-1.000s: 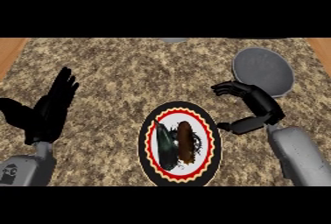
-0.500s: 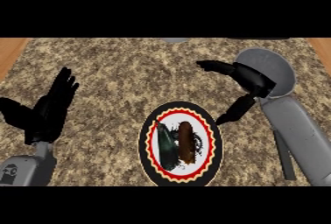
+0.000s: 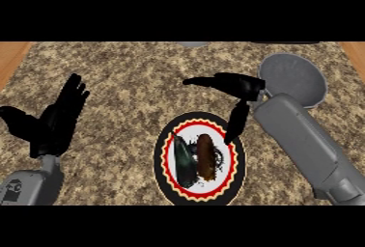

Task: Pick the eggplant from the plate and place it in the pan

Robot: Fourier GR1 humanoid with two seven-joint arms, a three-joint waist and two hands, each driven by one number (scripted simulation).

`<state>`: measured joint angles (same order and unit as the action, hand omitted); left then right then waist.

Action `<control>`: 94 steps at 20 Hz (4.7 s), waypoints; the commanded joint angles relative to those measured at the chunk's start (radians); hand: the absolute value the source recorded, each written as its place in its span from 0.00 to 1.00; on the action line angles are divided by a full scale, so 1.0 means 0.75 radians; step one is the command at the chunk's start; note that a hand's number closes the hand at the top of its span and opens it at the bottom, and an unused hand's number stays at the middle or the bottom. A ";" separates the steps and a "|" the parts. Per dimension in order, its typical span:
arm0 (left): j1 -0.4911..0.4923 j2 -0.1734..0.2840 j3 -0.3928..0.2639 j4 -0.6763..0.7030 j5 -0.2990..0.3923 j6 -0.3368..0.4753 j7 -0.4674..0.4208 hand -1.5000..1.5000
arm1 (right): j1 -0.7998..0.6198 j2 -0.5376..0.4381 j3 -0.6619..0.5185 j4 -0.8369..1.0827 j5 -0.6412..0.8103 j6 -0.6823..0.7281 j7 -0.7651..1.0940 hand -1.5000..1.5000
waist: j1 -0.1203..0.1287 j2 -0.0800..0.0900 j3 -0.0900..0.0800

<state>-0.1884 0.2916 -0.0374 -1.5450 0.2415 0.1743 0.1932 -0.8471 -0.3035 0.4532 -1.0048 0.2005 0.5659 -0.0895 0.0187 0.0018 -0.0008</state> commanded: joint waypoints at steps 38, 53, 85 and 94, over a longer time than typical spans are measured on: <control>0.028 -0.071 0.120 -0.134 -0.076 -0.082 0.161 0.50 | 0.192 0.329 0.075 -0.246 0.669 0.311 0.287 0.00 | -0.017 -0.002 0.001; 0.089 -0.110 0.165 -0.081 -0.109 -0.149 0.029 0.50 | 0.150 0.404 0.190 0.006 0.646 0.111 0.214 0.00 | -0.009 -0.002 0.001; 0.033 -0.126 0.192 -0.058 -0.145 -0.145 0.063 0.50 | -0.139 0.354 0.128 0.273 0.679 -0.779 1.034 1.00 | -0.040 -0.019 0.000; 0.087 -0.171 0.148 -0.067 -0.176 -0.134 0.036 0.50 | -0.339 0.235 0.213 -0.099 0.998 -0.734 1.382 1.00 | -0.051 -0.022 0.001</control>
<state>-0.1382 0.1780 0.0920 -1.5783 0.1177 0.0713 0.2198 -1.0467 -0.0967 0.6067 -0.9630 0.8755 -0.0176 0.8365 -0.0182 -0.0147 -0.0009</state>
